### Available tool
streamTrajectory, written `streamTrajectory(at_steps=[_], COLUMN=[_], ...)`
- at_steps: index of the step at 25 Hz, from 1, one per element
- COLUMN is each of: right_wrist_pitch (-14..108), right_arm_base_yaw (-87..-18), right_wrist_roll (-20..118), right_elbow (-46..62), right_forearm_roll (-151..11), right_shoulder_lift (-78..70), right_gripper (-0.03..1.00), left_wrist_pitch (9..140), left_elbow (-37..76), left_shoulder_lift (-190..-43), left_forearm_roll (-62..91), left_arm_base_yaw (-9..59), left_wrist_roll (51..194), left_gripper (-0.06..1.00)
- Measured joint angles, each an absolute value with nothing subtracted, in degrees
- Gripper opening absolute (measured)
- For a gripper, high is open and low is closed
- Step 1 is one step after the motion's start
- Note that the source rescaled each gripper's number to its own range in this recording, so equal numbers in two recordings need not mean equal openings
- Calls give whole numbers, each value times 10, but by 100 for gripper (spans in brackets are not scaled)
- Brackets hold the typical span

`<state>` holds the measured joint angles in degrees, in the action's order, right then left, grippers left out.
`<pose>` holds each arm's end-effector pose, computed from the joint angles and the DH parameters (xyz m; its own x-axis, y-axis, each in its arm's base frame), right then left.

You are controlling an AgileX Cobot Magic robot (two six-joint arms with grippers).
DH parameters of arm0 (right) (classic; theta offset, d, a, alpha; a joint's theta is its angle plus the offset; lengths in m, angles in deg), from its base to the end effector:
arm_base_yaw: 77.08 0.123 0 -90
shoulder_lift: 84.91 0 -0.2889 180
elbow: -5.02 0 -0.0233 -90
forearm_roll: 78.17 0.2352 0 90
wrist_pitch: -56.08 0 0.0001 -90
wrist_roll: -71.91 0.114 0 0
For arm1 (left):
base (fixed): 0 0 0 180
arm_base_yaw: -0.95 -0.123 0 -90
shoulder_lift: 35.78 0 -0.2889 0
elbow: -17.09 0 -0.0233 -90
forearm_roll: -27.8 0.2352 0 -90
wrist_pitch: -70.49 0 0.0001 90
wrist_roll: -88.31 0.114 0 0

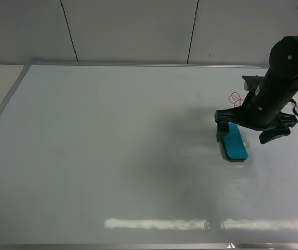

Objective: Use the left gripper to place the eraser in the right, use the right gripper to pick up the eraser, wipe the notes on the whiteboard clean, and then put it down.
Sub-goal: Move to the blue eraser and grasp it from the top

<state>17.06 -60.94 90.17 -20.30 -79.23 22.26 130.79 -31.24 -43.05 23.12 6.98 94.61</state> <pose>0.2801 0.0797 0.1446 -0.9892 0.0257 -0.1444 0.0211 0.9992 0.0333 -0.0042 -0.0077 0.2621 -0.4204 0.1140 -0.9002 0.1979 0.9797 0.0316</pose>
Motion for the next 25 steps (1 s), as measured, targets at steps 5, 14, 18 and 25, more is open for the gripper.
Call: streamTrajectory(at_steps=[5,14,18,25], right_wrist_pitch=[174,187,187,192], right_arm_base_yaw=[-609,-607,-607,-607], right_wrist_roll=[897,887,886,886], right_elbow=[-203,-203,-203,-203], right_forearm_roll=[-792,-792,-790,-790], right_shoulder_lift=[249,268,268,268], right_gripper=[100,100,100,87], left_wrist_pitch=[1308,1308,1308,1308], left_elbow=[-312,-312,-312,-312], left_shoulder_lift=[-430,-430,-430,-430], left_forearm_roll=[231,231,231,231], left_arm_base_yaw=[70,70,70,70], left_wrist_roll=[945,945,945,945], left_gripper=[100,100,100,100])
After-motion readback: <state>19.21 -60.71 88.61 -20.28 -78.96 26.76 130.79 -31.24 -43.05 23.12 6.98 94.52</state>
